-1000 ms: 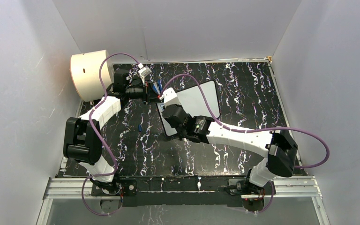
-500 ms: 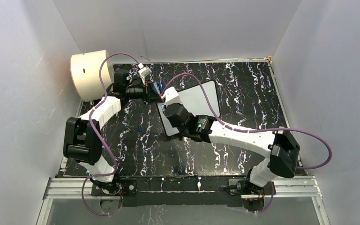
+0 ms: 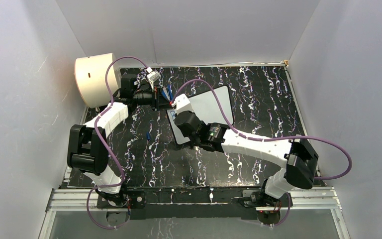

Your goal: Write a sentence on the whiteboard

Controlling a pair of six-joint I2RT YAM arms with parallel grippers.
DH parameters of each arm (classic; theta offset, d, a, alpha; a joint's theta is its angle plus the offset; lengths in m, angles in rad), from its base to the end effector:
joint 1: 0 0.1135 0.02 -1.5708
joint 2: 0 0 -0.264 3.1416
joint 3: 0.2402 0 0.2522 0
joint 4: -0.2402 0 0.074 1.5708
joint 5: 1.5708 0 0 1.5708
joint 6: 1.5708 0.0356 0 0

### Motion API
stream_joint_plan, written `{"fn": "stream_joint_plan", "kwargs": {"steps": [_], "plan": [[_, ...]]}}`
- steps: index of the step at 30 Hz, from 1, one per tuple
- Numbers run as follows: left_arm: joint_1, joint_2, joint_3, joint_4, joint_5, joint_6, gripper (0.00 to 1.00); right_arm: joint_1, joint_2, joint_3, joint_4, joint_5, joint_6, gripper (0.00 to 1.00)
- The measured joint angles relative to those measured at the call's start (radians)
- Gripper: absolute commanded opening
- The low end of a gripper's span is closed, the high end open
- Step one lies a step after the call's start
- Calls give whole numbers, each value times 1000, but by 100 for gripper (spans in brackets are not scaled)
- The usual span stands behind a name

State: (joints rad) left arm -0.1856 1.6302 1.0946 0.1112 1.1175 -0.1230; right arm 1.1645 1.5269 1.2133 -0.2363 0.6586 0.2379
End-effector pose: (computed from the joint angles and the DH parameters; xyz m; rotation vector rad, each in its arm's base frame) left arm 0.3465 -0.0976 0.2667 0.7885 1.7903 -1.3007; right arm 0.1572 0.3102 0.3054 -0.5422 1.9275 0.1969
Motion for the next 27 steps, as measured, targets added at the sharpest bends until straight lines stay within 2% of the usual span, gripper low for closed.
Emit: {"fn": "stream_joint_plan", "kwargs": {"steps": [27], "plan": [[0, 0, 0, 0, 0, 0, 0, 0, -2, 0, -51, -8, 21, 0]]}}
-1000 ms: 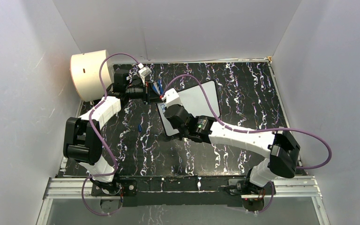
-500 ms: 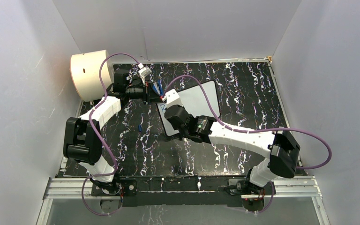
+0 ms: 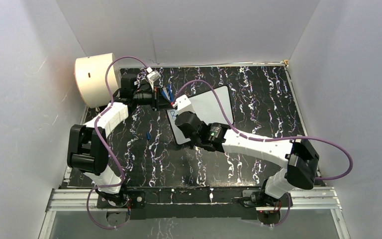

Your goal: Write a sentence on the whiteboard

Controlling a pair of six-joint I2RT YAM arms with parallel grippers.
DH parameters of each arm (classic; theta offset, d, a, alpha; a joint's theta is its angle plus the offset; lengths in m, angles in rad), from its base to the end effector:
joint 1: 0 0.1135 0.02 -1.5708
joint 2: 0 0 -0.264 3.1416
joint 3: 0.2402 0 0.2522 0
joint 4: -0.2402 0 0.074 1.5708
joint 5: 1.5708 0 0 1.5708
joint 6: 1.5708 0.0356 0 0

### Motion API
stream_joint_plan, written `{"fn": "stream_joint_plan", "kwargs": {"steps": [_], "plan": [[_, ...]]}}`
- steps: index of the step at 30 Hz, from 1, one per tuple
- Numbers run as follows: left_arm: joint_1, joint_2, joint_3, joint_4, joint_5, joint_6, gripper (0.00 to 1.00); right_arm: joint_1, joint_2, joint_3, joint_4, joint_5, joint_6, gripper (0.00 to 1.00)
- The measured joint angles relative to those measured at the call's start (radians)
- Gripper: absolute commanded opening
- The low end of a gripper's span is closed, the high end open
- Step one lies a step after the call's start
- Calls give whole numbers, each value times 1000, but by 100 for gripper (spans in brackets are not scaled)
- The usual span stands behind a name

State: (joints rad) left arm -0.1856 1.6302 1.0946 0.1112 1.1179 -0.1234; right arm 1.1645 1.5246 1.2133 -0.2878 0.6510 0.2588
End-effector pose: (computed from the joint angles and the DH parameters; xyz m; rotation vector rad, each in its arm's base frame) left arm 0.3465 -0.0976 0.2667 0.7885 1.7903 -1.3013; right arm 0.1557 0.3073 0.3016 -0.5570 1.9632 0.1794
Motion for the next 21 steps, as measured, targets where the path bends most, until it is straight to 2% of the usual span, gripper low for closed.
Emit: {"fn": "stream_joint_plan", "kwargs": {"steps": [21], "plan": [[0, 0, 0, 0, 0, 0, 0, 0, -45, -39, 72, 60, -10, 0]]}}
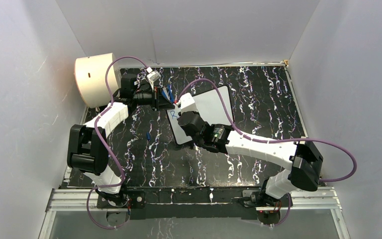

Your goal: Write a sentence on the whiteboard

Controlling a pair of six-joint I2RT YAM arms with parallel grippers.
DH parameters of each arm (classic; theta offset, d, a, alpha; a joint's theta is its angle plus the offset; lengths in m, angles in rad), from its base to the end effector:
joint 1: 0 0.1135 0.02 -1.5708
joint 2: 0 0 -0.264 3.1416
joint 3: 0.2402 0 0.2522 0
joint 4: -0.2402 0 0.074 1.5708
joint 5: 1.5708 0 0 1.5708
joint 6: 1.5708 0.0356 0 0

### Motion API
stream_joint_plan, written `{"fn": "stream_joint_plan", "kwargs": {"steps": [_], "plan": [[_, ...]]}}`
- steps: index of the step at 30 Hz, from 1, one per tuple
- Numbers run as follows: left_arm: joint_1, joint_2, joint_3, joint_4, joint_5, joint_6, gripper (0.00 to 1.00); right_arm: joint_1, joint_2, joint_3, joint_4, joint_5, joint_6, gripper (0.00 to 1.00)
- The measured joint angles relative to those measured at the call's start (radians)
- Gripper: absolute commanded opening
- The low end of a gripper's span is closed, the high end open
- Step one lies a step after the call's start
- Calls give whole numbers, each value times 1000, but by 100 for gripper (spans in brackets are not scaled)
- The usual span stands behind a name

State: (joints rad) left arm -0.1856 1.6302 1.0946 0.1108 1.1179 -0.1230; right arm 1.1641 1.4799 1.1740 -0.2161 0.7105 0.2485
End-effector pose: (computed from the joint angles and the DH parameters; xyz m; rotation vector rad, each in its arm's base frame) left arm 0.3465 -0.0976 0.2667 0.7886 1.7905 -1.3012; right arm 0.1539 0.2987 0.3095 -0.4787 1.9034 0.1788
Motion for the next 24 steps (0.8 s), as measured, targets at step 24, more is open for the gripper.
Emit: {"fn": "stream_joint_plan", "kwargs": {"steps": [24], "plan": [[0, 0, 0, 0, 0, 0, 0, -4, 22, 0, 40, 24, -27, 0]]}}
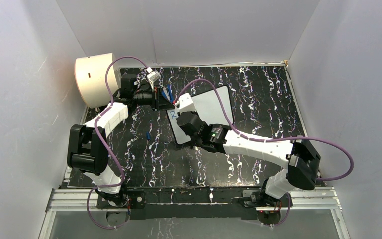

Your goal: Write a sentence on the whiteboard

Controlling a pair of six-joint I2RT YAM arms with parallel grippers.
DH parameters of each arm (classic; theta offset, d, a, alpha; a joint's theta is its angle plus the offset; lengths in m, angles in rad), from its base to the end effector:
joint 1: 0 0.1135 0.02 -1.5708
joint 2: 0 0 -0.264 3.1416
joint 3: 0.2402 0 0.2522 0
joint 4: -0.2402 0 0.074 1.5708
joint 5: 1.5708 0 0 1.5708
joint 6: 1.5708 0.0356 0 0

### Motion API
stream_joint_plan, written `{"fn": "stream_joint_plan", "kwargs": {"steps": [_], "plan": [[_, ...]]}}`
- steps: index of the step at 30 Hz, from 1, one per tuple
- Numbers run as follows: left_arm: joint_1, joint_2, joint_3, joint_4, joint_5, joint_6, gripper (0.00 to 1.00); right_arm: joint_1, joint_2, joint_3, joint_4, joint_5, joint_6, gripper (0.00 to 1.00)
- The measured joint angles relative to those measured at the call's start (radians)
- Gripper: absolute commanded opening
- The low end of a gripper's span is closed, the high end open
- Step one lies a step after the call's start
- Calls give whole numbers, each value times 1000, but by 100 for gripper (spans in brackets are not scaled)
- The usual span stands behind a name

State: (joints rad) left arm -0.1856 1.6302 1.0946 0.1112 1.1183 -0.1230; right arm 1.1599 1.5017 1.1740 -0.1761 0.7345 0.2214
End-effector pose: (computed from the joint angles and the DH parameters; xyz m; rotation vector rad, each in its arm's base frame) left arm 0.3465 -0.0976 0.2667 0.7890 1.7899 -1.3014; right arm 0.1581 0.3030 0.3064 -0.4721 1.8818 0.1508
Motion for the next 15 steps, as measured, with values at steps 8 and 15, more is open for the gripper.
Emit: {"fn": "stream_joint_plan", "kwargs": {"steps": [8, 15], "plan": [[0, 0, 0, 0, -1, 0, 0, -1, 10, 0, 4, 2, -10, 0], [0, 0, 0, 0, -2, 0, 0, -1, 11, 0, 8, 2, -15, 0]]}}
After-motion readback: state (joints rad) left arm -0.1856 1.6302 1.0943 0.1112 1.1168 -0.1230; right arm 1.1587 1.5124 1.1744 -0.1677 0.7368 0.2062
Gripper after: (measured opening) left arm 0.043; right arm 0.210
